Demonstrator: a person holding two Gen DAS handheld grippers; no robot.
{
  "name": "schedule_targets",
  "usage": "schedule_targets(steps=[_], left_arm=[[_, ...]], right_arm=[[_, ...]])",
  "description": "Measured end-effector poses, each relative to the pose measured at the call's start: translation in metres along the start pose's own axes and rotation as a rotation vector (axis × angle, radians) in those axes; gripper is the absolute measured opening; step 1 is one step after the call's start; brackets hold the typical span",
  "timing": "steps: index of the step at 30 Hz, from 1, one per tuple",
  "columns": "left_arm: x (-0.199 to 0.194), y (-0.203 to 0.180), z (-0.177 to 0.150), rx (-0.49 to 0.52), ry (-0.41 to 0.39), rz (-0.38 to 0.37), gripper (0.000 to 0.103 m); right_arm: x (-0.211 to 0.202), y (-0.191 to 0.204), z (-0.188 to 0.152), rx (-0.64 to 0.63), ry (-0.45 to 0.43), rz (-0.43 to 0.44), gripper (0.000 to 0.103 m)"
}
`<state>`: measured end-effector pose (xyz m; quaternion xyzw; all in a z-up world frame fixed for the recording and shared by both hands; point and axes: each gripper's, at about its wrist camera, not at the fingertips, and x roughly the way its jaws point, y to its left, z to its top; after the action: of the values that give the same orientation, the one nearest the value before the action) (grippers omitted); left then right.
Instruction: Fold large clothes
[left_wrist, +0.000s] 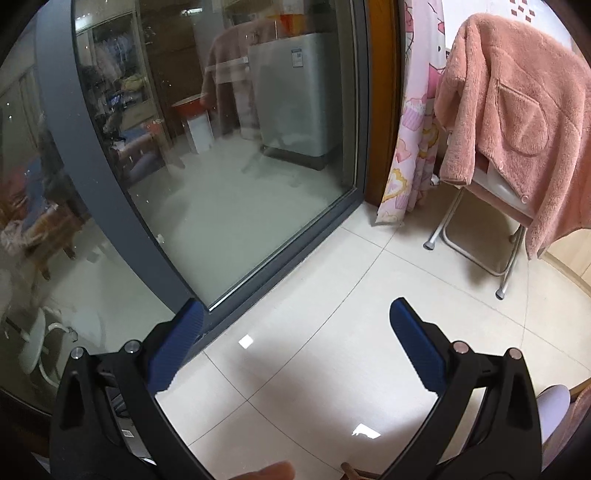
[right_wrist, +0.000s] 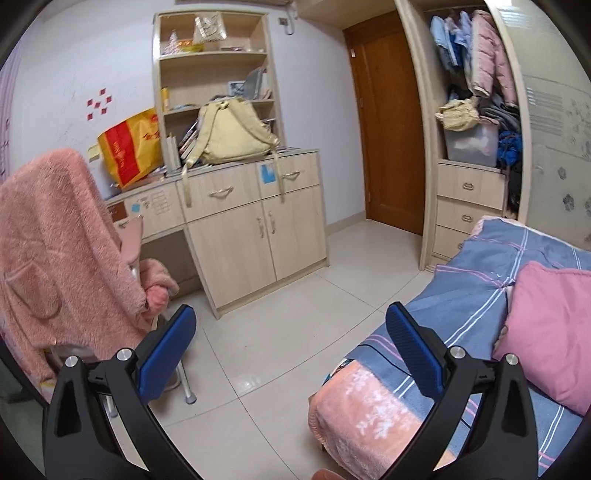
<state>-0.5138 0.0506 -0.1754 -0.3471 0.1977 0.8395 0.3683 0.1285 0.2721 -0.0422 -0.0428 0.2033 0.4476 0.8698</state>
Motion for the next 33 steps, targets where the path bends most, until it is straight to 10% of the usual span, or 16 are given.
schedule_targets(steps=[12,33], left_arm=[[0.016,0.001,-0.005,0.002,0.043,-0.057,0.101],[0.009,0.011,0.012,0.035,0.045,0.09,0.101]], right_arm=[[-0.004,0.019,-0.004,-0.025,0.003,0.023,0.102],[0.026,0.03,-0.023,-0.016,0.064,0.097,0.102]])
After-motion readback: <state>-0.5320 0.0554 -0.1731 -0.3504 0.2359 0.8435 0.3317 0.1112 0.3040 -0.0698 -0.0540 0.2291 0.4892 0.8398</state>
